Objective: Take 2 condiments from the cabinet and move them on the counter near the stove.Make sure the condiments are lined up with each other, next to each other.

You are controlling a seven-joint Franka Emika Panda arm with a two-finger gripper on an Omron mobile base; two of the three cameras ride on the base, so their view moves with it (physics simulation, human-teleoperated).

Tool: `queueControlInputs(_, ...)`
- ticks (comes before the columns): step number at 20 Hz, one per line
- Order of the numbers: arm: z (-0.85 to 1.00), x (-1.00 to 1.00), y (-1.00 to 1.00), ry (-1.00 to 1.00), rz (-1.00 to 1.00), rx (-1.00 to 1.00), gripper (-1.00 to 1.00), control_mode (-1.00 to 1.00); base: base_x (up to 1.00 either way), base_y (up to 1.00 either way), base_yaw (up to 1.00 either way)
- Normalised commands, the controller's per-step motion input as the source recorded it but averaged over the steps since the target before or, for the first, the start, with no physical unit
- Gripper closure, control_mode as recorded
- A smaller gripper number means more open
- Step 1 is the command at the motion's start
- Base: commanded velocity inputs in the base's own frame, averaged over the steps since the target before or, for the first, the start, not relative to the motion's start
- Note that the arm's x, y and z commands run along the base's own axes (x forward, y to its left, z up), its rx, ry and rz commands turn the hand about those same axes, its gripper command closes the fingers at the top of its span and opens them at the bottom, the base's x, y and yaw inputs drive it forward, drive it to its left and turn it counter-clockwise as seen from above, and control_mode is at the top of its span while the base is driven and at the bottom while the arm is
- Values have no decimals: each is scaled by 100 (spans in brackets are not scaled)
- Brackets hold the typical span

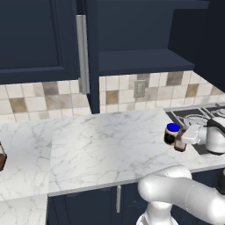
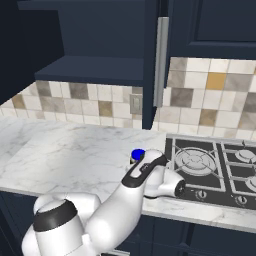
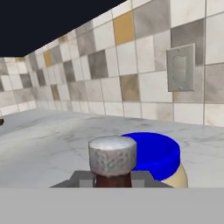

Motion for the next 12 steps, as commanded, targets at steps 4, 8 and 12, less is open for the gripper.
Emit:
queueControlInputs(4,-10,17,-4,0,0,0,100,-100,0,0,0)
queueControlInputs(8,-13,4,-1,0,0,0,100,-100,0,0,0)
queueControlInputs(12,-3,0,0,0,0,0,100,-100,0,0,0)
